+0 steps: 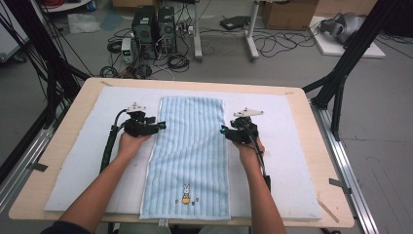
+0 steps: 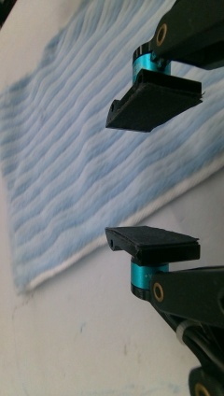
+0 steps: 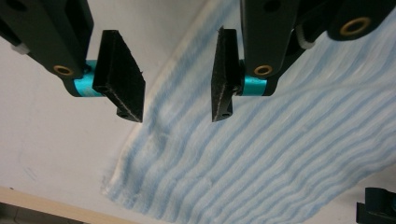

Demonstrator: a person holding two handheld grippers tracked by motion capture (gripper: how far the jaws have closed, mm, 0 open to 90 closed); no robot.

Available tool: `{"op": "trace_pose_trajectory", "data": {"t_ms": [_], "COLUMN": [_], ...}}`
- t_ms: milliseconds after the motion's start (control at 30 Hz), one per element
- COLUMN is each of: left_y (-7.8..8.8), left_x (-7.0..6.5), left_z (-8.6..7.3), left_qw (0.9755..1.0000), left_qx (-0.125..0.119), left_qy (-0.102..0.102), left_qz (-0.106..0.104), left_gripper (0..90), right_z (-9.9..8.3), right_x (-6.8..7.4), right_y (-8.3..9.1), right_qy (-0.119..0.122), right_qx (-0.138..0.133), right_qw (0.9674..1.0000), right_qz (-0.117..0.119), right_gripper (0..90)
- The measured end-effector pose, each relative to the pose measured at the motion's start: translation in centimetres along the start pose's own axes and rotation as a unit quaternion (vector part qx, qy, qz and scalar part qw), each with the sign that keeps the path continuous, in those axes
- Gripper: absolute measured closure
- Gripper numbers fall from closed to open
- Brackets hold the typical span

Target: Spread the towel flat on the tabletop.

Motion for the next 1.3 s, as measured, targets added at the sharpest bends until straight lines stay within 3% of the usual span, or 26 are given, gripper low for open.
{"op": "trace_pose_trajectory", "data": {"t_ms": [67,100,267,400,533,633,667,733,767,833,867,933,1033,1067,1100,1167,1267,1300], "left_y": [0.5,0.9,2.5,3.2,3.2,3.0,3.0,3.0,3.0,2.8,2.8,2.5,2.6,2.6,2.8,3.0,4.0,4.9], "left_x": [-0.5,-0.8,-1.6,-1.8,-2.2,-2.7,-2.9,-2.7,-2.5,-2.4,-2.4,-2.1,-1.9,-1.8,-1.7,-1.6,-1.7,-2.0], "left_z": [-0.1,-0.1,-1.0,-1.2,-1.8,-2.2,-2.2,-2.2,-2.2,-2.2,-2.2,-2.1,-2.0,-2.0,-2.0,-2.1,-2.3,-2.5], "left_qw": [0.9999,0.9997,0.9995,0.9994,0.9981,0.9967,0.9958,0.9957,0.9962,0.9969,0.9969,0.9969,0.9973,0.9974,0.9978,0.9982,0.999,0.9996], "left_qx": [0.004,0.016,0.024,0.024,0.051,0.068,0.071,0.069,0.066,0.061,0.061,0.053,0.049,0.048,0.047,0.047,0.034,0.022], "left_qy": [-0.007,-0.008,-0.001,0.005,0.003,-0.025,-0.054,-0.061,-0.055,-0.05,-0.05,-0.052,-0.042,-0.035,-0.024,-0.015,-0.012,-0.012], "left_qz": [-0.007,-0.015,-0.022,-0.025,-0.035,-0.037,-0.02,-0.013,-0.016,-0.008,-0.008,0.027,0.035,0.041,0.039,0.034,0.025,0.01], "left_gripper": [41.4,41.0,41.3,41.4,43.9,50.3,58.8,71.5,82.5,86.5,86.7,86.9,84.4,76.6,66.6,55.3,51.5,50.1], "right_z": [-0.2,-0.7,-2.6,-3.6,-3.8,-4.1,-4.3,-4.5,-4.6,-4.6,-4.5,-4.5,-4.6,-4.6,-4.6,-4.5,-4.4,-4.4], "right_x": [0.0,-0.1,0.6,0.8,1.3,1.9,2.5,3.1,3.3,3.6,3.7,3.7,3.5,3.5,3.4,3.2,3.1,3.2], "right_y": [0.6,1.7,4.1,5.3,5.3,4.4,3.8,3.3,3.0,2.8,2.7,2.4,2.3,2.4,2.5,2.8,3.5,3.8], "right_qy": [0.0,-0.017,-0.03,-0.029,-0.021,-0.007,0.002,0.008,0.02,0.029,0.04,0.046,0.043,0.044,0.039,0.028,0.023,0.023], "right_qx": [-0.003,0.009,-0.002,-0.007,0.01,0.028,0.04,0.049,0.061,0.06,0.059,0.055,0.047,0.046,0.044,0.037,0.025,0.023], "right_qw": [1.0,0.9998,0.9994,0.9992,0.9985,0.9977,0.9969,0.9958,0.9951,0.995,0.9956,0.9965,0.9976,0.9977,0.998,0.9986,0.9988,0.9988], "right_qz": [0.002,0.006,0.016,0.025,0.049,0.061,0.067,0.076,0.075,0.074,0.061,0.042,0.025,0.024,0.023,0.027,0.034,0.037], "right_gripper": [50.7,43.8,40.7,44.6,52.0,56.2,57.5,64.5,69.6,82.3,84.8,84.9,78.9,74.7,72.2,67.0,63.9,63.4]}}
Point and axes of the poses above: each handheld gripper's, and its own axes: y roughly backward along the jaws, z roughly out of its top, x roughly to its left, the point moved 2 cm from there along -y, roughly forward along the jaws, and after that the axes turned 15 degrees about -x, right-handed, at the moved point
